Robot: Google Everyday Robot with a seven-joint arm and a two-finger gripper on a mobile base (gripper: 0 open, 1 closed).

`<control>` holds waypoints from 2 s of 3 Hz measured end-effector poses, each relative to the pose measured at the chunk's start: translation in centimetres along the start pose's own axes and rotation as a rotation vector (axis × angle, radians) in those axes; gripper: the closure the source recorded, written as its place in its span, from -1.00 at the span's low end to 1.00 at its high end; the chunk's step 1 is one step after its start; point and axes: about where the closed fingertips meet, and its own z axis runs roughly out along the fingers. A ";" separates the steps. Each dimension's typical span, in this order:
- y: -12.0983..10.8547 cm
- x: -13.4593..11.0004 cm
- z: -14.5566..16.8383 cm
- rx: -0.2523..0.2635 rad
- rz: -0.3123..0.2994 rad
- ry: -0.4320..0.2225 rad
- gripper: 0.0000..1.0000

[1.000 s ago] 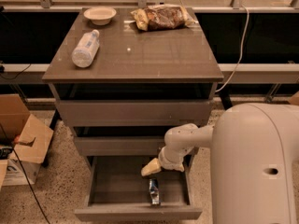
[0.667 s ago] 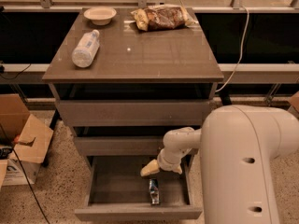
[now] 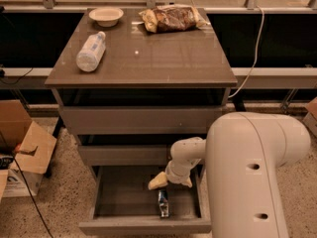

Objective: Pick redbull can from bottom drawer and place on counter

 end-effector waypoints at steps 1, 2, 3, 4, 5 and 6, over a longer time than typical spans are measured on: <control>0.1 -0.6 3.2 -0.012 0.071 0.025 -1.00; -0.2 -1.0 6.9 -0.021 0.140 0.043 -1.00; -0.7 -1.3 10.1 -0.037 0.208 0.063 -1.00; -0.6 -1.3 13.1 -0.057 0.250 0.085 -1.00; -0.7 -1.2 16.0 -0.085 0.291 0.113 -1.00; -1.2 -1.1 18.8 -0.115 0.340 0.143 -0.62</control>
Offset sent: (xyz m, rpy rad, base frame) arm 0.0140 0.0240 -0.1100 0.0103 0.1129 -0.2071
